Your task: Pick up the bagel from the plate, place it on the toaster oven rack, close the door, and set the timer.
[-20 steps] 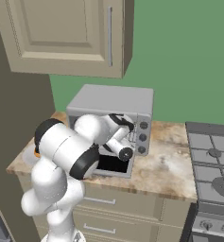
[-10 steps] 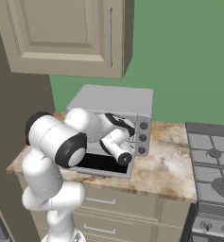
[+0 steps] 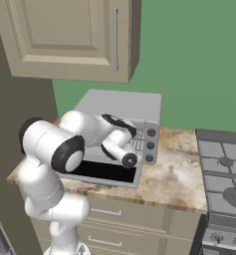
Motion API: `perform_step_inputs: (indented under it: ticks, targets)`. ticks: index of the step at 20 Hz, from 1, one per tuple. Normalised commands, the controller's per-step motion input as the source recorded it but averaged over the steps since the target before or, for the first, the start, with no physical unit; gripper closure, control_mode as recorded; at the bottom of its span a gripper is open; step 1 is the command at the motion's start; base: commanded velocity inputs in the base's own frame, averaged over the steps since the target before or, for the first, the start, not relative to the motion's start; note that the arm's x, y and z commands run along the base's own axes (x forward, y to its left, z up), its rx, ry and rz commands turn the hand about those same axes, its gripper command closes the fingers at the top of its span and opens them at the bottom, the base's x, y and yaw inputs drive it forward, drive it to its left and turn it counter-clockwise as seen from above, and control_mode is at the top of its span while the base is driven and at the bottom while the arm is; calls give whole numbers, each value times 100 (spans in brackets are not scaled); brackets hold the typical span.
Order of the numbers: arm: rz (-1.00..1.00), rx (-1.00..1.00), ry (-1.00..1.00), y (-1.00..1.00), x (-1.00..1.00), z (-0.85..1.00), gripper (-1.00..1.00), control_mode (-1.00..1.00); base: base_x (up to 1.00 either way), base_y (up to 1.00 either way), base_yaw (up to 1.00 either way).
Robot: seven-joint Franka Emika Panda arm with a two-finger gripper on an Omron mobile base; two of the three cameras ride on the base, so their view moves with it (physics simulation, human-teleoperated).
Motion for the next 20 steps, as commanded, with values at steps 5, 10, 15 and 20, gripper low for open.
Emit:
perform_step_inputs:
  ticks: [5, 10, 15, 20]
  targets:
    - [-2, -2, 39, 0, 0, -9, 100, -100, 0, 0, 0]
    - [-2, -2, 39, 0, -10, -23, 100, -100, 0, 0, 0]
    - [-2, -3, 37, 0, -24, -42, 100, -100, 0, 0, 0]
    - [-2, -4, 32, -3, -49, -65, 100, -100, 0, 0, 0]
